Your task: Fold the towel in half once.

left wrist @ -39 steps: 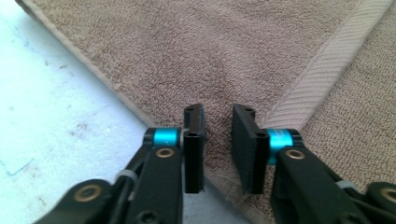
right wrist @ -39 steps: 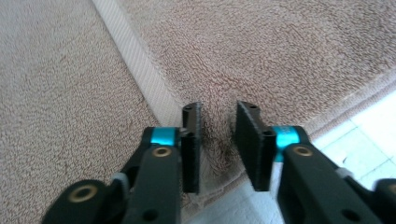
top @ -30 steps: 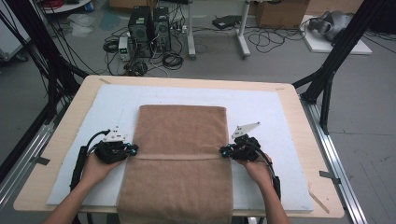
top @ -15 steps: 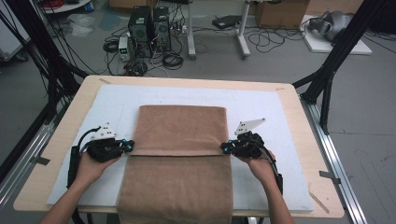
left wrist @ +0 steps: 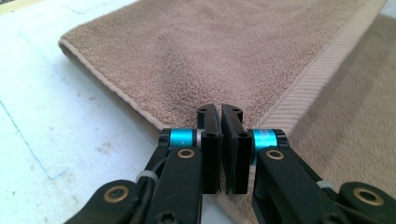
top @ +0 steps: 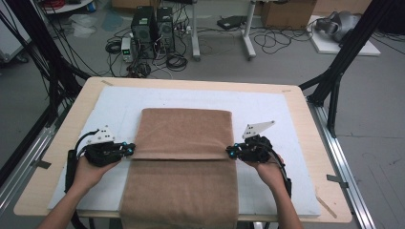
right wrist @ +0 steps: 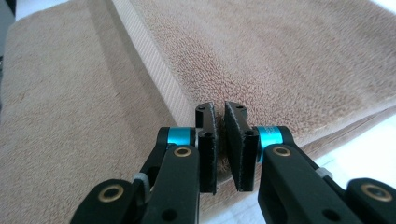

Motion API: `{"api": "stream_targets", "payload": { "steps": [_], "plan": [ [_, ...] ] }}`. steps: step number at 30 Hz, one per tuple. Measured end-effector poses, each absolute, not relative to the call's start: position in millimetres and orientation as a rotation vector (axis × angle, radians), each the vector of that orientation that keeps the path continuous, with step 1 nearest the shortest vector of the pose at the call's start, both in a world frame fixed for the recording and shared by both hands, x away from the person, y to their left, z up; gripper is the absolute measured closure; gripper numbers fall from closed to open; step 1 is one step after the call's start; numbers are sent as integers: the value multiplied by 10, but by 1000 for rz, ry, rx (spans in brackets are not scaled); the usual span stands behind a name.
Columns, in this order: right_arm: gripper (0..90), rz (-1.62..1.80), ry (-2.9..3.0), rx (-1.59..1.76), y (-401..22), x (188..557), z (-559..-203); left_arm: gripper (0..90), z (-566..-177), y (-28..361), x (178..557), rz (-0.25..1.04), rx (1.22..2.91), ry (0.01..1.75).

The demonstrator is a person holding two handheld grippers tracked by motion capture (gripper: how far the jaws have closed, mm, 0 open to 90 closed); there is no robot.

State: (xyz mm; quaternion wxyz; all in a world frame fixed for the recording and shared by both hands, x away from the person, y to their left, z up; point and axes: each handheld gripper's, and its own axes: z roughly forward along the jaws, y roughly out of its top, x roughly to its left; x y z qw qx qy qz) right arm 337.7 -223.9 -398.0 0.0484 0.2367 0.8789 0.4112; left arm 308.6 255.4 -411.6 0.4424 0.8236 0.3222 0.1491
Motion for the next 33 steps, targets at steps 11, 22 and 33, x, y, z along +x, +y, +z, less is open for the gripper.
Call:
{"api": "stream_targets", "payload": {
  "steps": [11, 22, 33],
  "plan": [
    [833, 1303, 2707, 757, -2250, 3251, -4181, 861, -4204, 2574, 2969, 356, 2050, 800],
    [833, 1340, 2693, 695, -2287, 3034, -4086, 862, -4156, 2577, 2717, 366, 2051, 750],
    [835, 1383, 2682, 488, -2331, 2538, -3841, 859, -4020, 2601, 2206, 385, 2024, 670]
  ]
}}
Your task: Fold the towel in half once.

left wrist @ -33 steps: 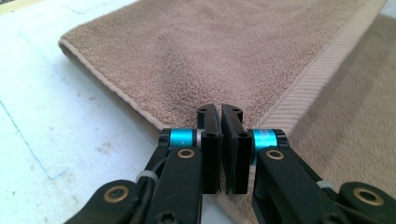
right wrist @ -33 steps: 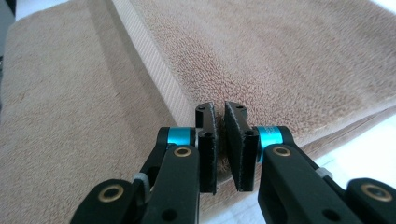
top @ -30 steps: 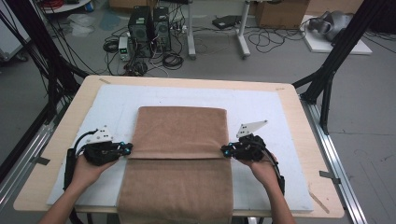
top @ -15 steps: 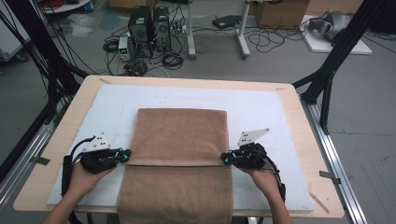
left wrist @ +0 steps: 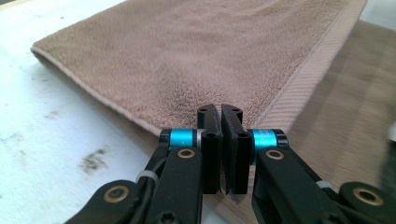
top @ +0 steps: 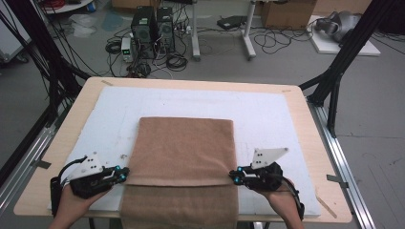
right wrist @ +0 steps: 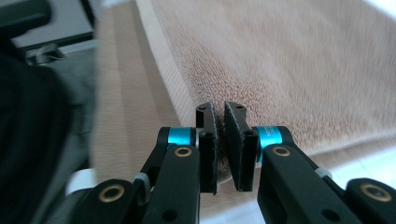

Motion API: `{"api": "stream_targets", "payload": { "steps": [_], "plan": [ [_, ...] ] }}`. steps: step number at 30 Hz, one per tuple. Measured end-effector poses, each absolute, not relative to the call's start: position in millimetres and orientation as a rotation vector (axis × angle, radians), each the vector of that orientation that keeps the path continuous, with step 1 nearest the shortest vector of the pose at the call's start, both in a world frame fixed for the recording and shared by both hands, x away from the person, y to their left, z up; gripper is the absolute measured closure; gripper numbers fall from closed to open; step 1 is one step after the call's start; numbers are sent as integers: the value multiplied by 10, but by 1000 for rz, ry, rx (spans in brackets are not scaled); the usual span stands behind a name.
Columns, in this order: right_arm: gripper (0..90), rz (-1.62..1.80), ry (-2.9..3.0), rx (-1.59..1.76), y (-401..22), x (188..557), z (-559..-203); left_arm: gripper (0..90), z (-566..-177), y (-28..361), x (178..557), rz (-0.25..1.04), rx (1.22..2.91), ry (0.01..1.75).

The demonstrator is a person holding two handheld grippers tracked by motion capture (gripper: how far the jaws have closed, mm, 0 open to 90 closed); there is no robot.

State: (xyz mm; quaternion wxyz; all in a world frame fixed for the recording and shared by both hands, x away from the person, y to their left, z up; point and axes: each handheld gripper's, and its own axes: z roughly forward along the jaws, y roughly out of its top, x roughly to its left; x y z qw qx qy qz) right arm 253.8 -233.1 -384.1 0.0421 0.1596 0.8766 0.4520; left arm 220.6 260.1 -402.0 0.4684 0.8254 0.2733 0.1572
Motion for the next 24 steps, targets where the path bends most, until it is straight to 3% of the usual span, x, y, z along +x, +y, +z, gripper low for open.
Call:
{"api": "stream_targets", "payload": {
  "steps": [4, 7, 21, 24],
  "plan": [
    [676, 1470, 2668, 456, -2376, 2516, -3785, 720, -3996, 2587, 2203, 395, 2038, 674],
    [632, 1492, 2661, 505, -2407, 2623, -3813, 646, -3987, 2573, 2312, 410, 2025, 701],
    [585, 1330, 2616, 686, -2245, 3348, -3781, 560, -3997, 2441, 3028, 449, 2000, 801],
    [540, 1289, 2609, 714, -2194, 3489, -3772, 542, -3995, 2392, 3136, 456, 2018, 809]
  ]
}}
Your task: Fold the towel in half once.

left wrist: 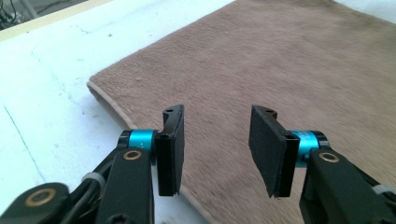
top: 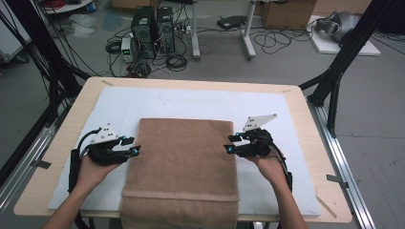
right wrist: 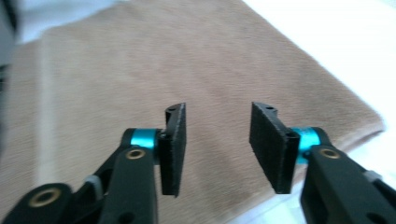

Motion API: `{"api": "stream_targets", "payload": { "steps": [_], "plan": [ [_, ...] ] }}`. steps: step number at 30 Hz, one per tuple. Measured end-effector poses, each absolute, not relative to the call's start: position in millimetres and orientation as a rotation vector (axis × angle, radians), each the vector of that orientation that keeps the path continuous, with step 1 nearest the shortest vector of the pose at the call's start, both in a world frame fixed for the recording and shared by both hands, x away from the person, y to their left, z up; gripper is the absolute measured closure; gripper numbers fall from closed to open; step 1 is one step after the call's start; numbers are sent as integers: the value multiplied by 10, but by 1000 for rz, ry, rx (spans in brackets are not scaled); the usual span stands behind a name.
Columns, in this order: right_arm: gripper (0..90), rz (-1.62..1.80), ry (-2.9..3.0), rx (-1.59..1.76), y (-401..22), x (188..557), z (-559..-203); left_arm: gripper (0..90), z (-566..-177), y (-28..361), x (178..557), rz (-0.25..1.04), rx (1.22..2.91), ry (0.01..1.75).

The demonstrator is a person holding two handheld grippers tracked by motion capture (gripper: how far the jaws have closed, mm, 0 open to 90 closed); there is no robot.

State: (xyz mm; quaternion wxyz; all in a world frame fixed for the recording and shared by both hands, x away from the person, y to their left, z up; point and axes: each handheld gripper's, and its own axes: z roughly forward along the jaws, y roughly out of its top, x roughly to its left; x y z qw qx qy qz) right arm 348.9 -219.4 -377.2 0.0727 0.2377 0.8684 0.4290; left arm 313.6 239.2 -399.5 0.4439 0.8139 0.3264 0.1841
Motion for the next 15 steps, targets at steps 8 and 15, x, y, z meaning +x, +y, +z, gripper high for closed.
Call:
{"api": "stream_targets", "payload": {
  "steps": [8, 15],
  "plan": [
    [487, 1140, 2619, 810, -2120, 3712, -4032, 482, -4179, 2353, 3393, 424, 2079, 902],
    [488, 1046, 2619, 910, -2154, 3802, -4293, 476, -4331, 2334, 3494, 424, 2149, 971]
  ]
}}
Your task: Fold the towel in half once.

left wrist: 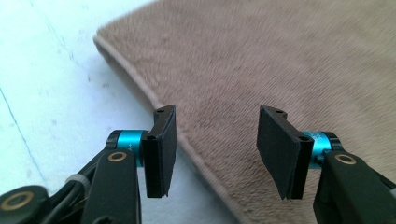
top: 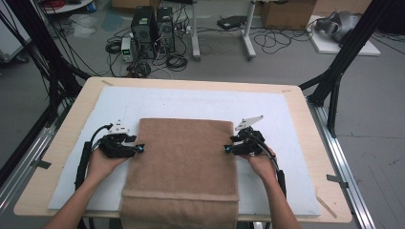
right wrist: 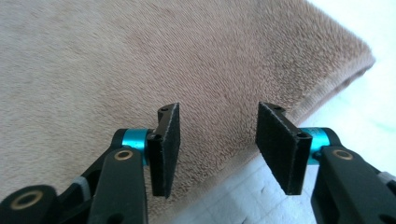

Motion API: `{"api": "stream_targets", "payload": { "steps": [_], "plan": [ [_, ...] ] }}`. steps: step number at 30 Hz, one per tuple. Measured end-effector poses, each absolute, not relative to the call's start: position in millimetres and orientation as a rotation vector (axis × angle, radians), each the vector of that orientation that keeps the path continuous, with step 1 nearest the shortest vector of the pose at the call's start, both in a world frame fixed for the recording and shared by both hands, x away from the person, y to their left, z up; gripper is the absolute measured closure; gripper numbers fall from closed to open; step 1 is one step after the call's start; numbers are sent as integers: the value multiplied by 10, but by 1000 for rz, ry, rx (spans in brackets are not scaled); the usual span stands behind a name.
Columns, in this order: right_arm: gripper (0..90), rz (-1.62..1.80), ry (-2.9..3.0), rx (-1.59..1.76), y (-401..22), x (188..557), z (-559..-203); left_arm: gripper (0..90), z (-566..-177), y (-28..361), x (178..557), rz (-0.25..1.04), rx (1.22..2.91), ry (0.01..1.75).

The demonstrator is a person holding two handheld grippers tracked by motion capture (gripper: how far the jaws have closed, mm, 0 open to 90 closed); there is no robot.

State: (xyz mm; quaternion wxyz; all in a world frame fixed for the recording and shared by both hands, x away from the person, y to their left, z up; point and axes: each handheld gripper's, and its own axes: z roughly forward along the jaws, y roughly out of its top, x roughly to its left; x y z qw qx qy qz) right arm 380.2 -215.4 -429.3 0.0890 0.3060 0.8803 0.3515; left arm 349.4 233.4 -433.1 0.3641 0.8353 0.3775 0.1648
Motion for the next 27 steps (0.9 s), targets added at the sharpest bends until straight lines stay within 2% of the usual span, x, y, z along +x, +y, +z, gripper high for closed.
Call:
{"api": "stream_targets", "payload": {
  "steps": [3, 5, 8, 13, 17, 27],
  "plan": [
    [479, 1036, 2639, 910, -2133, 3817, -4333, 469, -4391, 2321, 3522, 398, 2165, 981],
    [492, 1026, 2641, 893, -2116, 3814, -4352, 497, -4400, 2331, 3535, 369, 2153, 982],
    [579, 1022, 2644, 899, -2109, 3815, -4356, 551, -4406, 2339, 3540, 351, 2143, 982],
    [742, 1063, 2648, 903, -2135, 3849, -4368, 769, -4411, 2323, 3541, 304, 2142, 935],
    [832, 1083, 2674, 889, -2147, 3870, -4360, 798, -4416, 2359, 3568, 264, 2123, 945],
    [851, 1065, 2596, 922, -2179, 3991, -4280, 816, -4371, 2274, 3644, 416, 2080, 976]
  ]
}}
